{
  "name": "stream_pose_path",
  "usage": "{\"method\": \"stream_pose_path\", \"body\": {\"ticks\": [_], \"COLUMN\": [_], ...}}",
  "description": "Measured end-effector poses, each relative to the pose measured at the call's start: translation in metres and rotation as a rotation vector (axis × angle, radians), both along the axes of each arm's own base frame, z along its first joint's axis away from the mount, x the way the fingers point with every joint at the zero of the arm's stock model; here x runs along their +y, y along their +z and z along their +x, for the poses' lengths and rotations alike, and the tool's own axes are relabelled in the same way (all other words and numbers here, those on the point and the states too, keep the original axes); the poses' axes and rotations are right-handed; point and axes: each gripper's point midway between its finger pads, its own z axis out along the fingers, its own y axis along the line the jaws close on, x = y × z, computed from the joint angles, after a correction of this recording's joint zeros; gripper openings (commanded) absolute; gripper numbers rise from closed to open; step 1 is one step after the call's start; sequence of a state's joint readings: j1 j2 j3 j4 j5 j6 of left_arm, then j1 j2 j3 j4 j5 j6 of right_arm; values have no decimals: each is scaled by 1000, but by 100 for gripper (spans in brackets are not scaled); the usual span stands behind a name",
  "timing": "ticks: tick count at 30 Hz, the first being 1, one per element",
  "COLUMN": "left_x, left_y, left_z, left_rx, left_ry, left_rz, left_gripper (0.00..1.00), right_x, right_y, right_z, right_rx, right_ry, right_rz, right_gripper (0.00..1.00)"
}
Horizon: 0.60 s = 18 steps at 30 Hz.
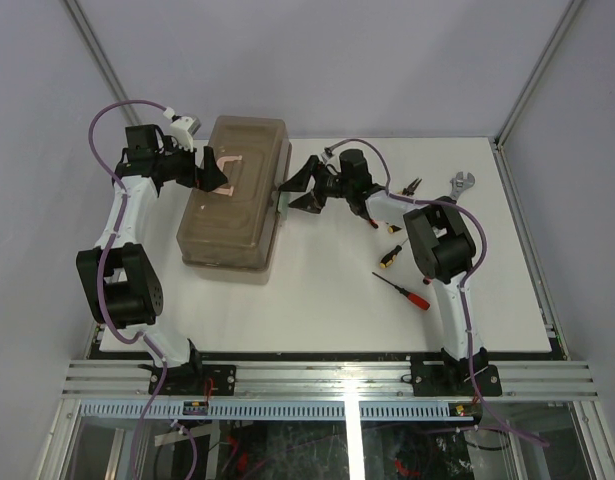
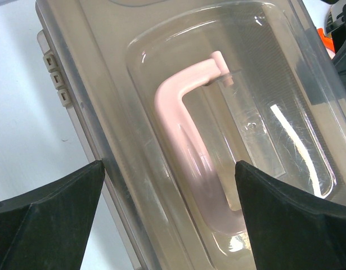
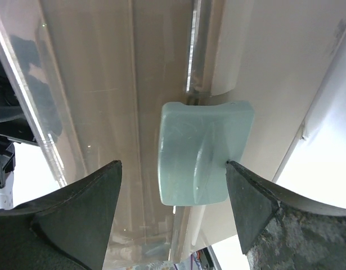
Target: Pack the tool kit
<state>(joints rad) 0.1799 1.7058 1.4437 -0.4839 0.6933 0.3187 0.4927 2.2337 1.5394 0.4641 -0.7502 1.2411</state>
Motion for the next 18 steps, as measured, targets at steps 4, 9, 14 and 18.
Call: {"method": "stream_pose_path", "body": {"ticks": [4,9,14,18], "left_x": [0,0,0,0], "left_y": [0,0,0,0], "left_z": [0,0,0,0], "left_rx": [0,0,0,0], "left_ry": [0,0,0,0], "left_rz": [0,0,0,0], "left_gripper": [93,93,93,93], "right_x": [2,2,4,6], "right_y": [-13,-26,-20,-11], "right_z": [-1,-2,0,2], "right_rx": [20,47,48,52], "right_ry": [5,11,16,16], "right_rz": [-9,-20,7,48], "right_gripper": [81,81,81,80]}}
